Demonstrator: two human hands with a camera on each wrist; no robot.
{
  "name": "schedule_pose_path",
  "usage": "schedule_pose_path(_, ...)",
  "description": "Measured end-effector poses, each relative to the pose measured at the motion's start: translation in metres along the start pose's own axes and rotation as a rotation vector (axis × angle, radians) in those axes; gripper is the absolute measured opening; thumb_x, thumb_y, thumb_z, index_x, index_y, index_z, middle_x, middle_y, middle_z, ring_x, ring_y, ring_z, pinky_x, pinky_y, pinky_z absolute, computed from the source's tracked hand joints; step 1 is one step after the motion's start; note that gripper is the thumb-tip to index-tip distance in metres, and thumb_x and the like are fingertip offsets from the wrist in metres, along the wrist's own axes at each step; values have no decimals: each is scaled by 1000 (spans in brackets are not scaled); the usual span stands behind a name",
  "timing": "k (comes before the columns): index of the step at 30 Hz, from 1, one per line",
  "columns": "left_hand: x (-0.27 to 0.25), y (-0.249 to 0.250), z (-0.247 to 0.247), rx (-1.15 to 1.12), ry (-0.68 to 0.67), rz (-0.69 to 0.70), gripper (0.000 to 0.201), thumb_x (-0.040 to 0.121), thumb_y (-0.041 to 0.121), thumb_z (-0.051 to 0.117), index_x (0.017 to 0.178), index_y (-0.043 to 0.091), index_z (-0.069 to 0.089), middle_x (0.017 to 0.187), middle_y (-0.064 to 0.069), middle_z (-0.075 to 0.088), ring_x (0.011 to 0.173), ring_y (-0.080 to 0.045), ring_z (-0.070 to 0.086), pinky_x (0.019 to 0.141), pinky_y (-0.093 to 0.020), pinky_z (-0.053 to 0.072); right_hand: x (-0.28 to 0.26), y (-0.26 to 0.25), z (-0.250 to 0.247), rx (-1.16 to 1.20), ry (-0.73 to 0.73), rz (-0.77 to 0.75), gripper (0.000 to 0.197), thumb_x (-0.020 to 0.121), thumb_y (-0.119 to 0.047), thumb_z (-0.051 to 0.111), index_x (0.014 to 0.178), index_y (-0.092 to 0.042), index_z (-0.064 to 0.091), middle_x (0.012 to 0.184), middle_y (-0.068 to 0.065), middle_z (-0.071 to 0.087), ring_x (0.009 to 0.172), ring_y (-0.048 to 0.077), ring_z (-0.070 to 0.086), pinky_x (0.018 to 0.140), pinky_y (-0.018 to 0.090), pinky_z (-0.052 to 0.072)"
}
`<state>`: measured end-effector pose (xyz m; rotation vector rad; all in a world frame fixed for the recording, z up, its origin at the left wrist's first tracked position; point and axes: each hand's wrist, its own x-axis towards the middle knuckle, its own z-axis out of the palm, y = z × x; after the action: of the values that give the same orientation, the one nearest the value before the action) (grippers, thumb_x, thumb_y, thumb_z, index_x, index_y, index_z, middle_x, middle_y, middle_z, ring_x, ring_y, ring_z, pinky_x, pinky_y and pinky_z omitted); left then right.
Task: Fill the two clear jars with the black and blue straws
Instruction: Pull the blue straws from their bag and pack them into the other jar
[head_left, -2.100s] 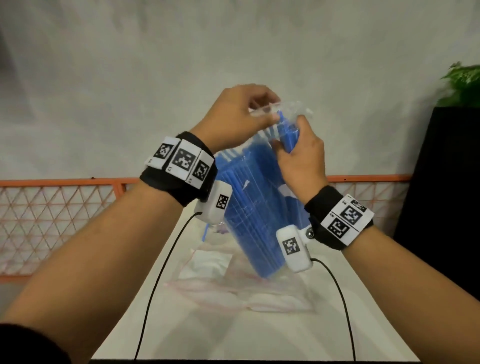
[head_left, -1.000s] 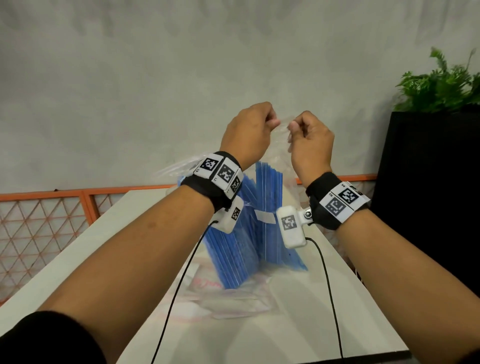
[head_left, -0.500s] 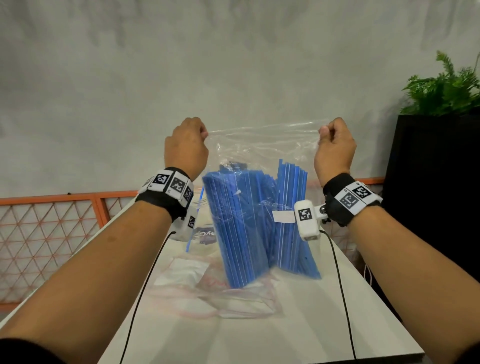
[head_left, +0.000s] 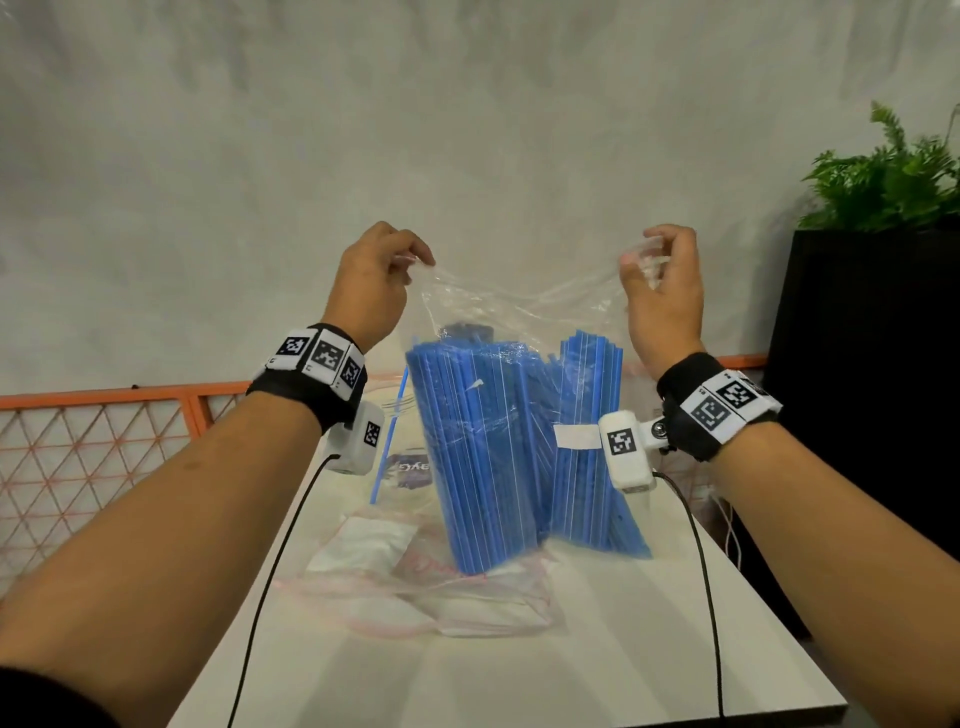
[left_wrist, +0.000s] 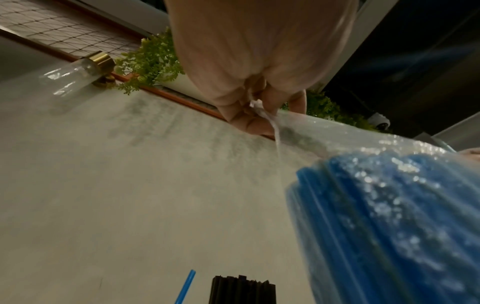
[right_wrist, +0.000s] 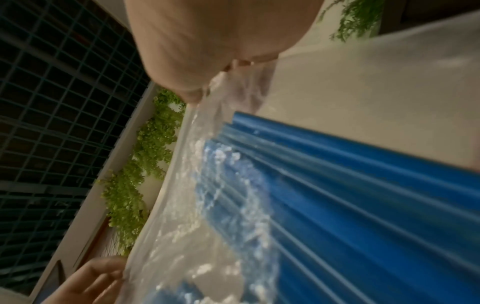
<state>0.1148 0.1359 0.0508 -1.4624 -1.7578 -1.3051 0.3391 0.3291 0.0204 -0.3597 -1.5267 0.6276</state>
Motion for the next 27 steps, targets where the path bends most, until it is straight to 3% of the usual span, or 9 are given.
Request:
schedule_pose_path(2, 1, -1, -1, 6, -1, 5, 41, 89, -17, 43, 88, 18, 66, 96, -4, 51, 72, -10, 56, 59, -15, 43, -4, -5, -1, -39, -82, -85, 43, 84, -26, 66, 124, -24, 49, 119, -5, 40, 101, 4, 47, 95, 28, 46)
schedule_pose_path(5, 1, 0, 0, 14, -5, 0, 45, 86, -18, 42, 86, 22, 63, 97, -6, 52, 71, -5, 54, 58, -14, 44, -10, -11, -2, -233, -146, -254, 59, 77, -38, 70, 131, -30, 48, 135, 3, 32, 125, 18, 36, 110, 37, 34)
schedule_pose_path(9, 0, -1, -2, -8, 19, 0, 40, 84, -20, 43, 85, 13, 65, 95, -9, 52, 71, -16, 57, 61, -22, 50, -15, -19, -1, -518, -100, -516, 62, 73, -51, 68, 130, -33, 52, 144, 9, 35, 133, 27, 31, 110, 46, 24)
schedule_pose_path(14, -1, -1, -4, 28, -5, -8, 37, 86, -19, 42, 85, 13, 62, 96, -7, 50, 77, -22, 60, 60, -35, 59, -18, -22, 1, -642, -73, -686, 55, 72, -54, 65, 124, -36, 58, 144, 6, 37, 135, 27, 31, 112, 57, 16)
schedule_pose_path(18, 1, 4, -9, 88, -126, -25, 36, 89, -16, 36, 87, 9, 62, 97, -10, 49, 79, -17, 56, 73, -40, 59, -21, -21, 4, -735, -356, -688, 43, 73, -64, 62, 105, -37, 67, 134, -4, 51, 135, 25, 36, 113, 64, 3)
schedule_pose_path(21, 0, 9, -14, 155, -237, -54, 34, 91, -15, 38, 94, 6, 65, 102, -16, 51, 84, -21, 55, 85, -44, 54, -22, -13, 4, -756, -553, -591, 56, 68, -68, 66, 114, -37, 63, 134, -6, 51, 136, 23, 33, 114, 62, -5)
schedule_pose_path(24, -3, 12, -19, 212, -378, -75, 10, 98, 14, 57, 101, 12, 67, 102, -8, 47, 95, -23, 54, 91, -42, 49, -19, -7, 2, -736, -676, -533, 60, 65, -62, 74, 117, -36, 59, 125, -8, 53, 132, 19, 36, 115, 53, -9)
schedule_pose_path(26, -7, 13, -22, 251, -547, -83, 37, 83, 49, 71, 108, 22, 64, 107, -3, 45, 102, -20, 51, 90, -36, 45, -18, -4, 4, -758, -708, -515, 53, 64, -55, 79, 108, -35, 57, 112, -11, 54, 122, 17, 43, 115, 47, -3)
schedule_pose_path(27, -9, 14, -22, 295, -616, -72, 50, 74, 56, 75, 111, 26, 62, 108, -3, 44, 103, -18, 47, 90, -33, 42, -17, -3, 4, -764, -708, -502, 51, 64, -51, 81, 104, -35, 54, 104, -11, 54, 115, 16, 47, 113, 45, 3)
